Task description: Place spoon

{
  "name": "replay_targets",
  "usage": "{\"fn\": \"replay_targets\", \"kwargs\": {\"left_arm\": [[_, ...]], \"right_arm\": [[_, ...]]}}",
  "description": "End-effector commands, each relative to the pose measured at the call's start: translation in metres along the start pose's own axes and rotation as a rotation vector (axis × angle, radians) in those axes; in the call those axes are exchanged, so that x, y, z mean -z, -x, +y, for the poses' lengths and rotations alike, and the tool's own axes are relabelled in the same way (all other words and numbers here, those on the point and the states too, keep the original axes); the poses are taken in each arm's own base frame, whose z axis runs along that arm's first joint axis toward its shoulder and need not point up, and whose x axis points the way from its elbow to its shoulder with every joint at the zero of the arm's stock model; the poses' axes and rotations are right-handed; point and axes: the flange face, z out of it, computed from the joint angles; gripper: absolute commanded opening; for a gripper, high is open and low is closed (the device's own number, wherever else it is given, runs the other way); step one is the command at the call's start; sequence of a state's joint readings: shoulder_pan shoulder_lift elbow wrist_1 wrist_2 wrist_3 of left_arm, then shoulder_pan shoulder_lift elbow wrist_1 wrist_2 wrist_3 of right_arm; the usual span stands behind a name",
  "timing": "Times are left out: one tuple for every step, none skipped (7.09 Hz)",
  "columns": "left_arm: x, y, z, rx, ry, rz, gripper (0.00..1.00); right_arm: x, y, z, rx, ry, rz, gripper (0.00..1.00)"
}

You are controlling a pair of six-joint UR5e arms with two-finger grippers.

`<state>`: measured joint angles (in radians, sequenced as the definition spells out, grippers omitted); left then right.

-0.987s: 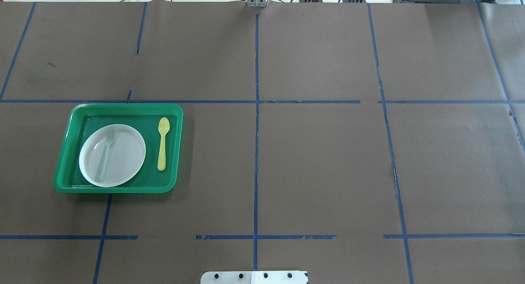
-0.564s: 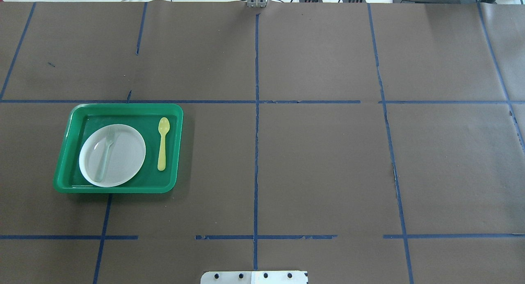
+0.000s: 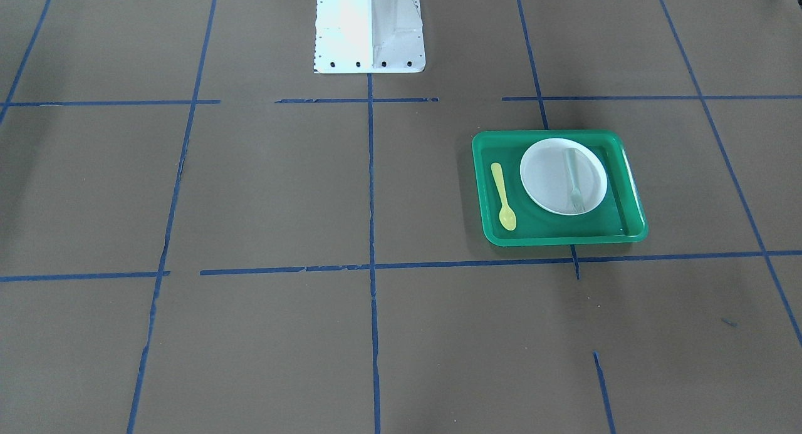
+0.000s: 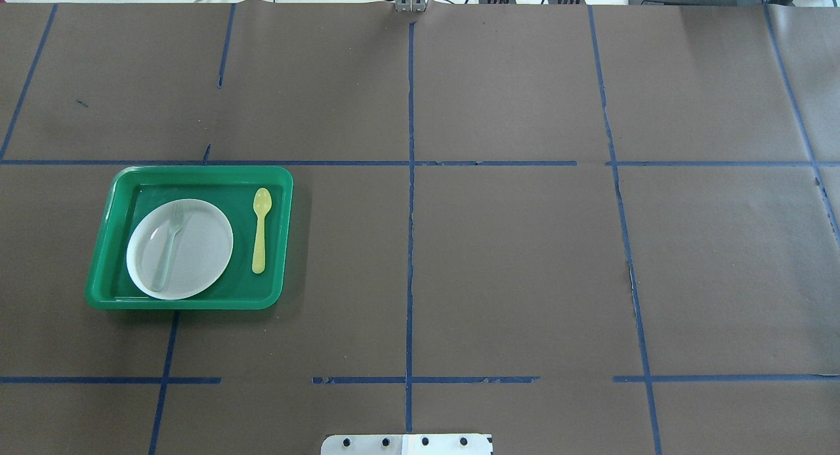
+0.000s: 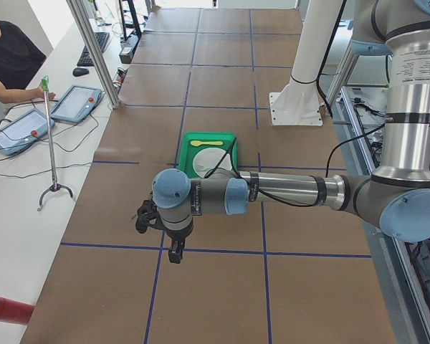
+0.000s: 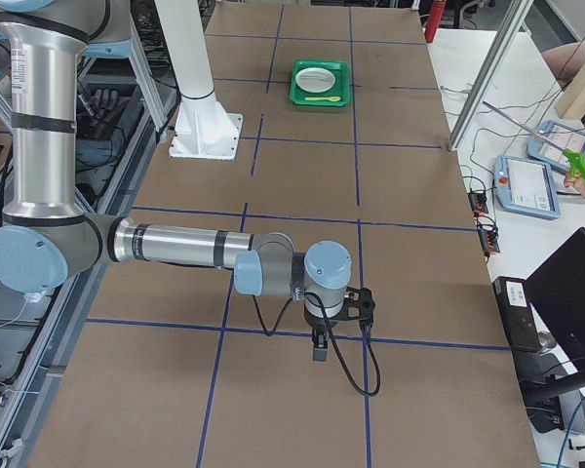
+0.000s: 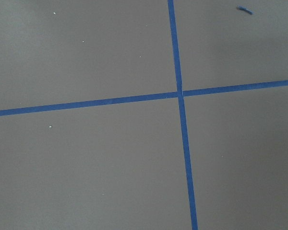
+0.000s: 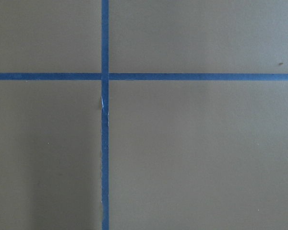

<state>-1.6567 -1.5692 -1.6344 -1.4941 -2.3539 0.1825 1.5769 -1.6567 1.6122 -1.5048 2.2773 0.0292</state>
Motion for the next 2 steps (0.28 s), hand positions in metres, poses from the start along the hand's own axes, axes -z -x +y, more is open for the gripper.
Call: {"fn": "replay_targets", "kwargs": {"left_arm": [[-0.0002,0.0002,0.0007,0.0,0.001,-0.001,1.0],[-0.0003,0.0001,0.0008,0.001,0.001,0.001,1.0]], "right_arm": [[-0.0006,-0.0004,0.0002,-0.001,0.001,-0.001,1.0],[0.0,0.0001,0.0,0.0,0.0,-0.001,1.0]]}}
